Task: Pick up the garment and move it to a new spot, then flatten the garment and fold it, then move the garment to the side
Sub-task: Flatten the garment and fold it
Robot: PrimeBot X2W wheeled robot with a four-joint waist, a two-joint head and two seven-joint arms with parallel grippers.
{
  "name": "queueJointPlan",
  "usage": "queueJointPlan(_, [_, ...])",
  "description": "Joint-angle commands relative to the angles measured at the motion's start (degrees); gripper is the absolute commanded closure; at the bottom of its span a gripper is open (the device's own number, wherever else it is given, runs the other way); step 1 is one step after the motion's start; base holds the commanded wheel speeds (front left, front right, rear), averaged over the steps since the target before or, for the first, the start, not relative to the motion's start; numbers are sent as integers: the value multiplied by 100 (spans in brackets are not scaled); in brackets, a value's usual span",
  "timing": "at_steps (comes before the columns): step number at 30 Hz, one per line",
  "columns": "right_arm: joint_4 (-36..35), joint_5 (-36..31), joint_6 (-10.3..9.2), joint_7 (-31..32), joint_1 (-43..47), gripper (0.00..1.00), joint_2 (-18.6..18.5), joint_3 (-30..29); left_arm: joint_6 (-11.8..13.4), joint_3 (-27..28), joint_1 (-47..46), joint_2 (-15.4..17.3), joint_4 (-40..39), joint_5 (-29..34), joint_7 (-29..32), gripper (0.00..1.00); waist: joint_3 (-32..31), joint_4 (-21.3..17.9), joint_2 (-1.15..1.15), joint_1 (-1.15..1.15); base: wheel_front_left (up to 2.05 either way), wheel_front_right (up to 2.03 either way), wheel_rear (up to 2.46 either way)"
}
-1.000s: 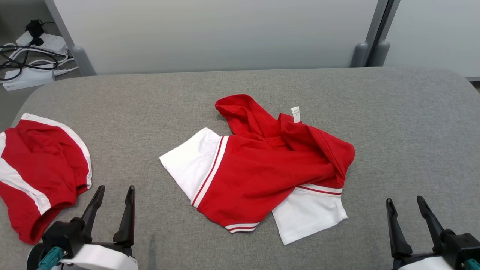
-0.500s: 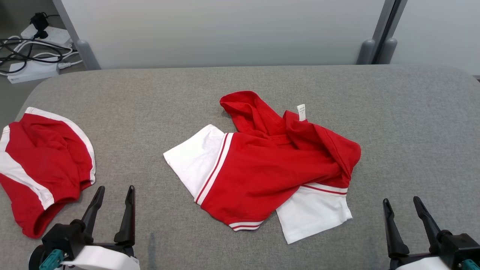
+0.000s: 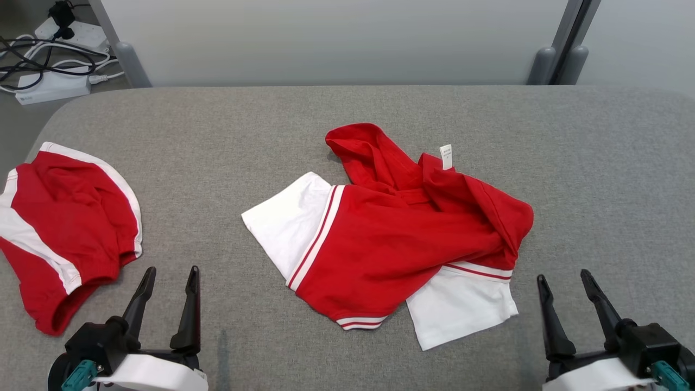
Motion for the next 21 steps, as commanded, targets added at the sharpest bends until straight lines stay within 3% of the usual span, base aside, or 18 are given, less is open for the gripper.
queueJointPlan(1, [-118,45,41,-76,-358,0,-142,263,-45,240,-320,87,-144,85,-59,0,38,39,0,0,0,0,0])
queueJointPlan(12, [270,300,41,-76,-1516,0,-323,1841,-189,198,-638,-106,-129,222,-59,0,301,420,0,0,0,0,0])
queueJointPlan(21, [1640,681,41,-75,-3155,0,-267,3392,-435,103,-997,-358,-16,383,-59,0,603,974,0,0,0,0,0])
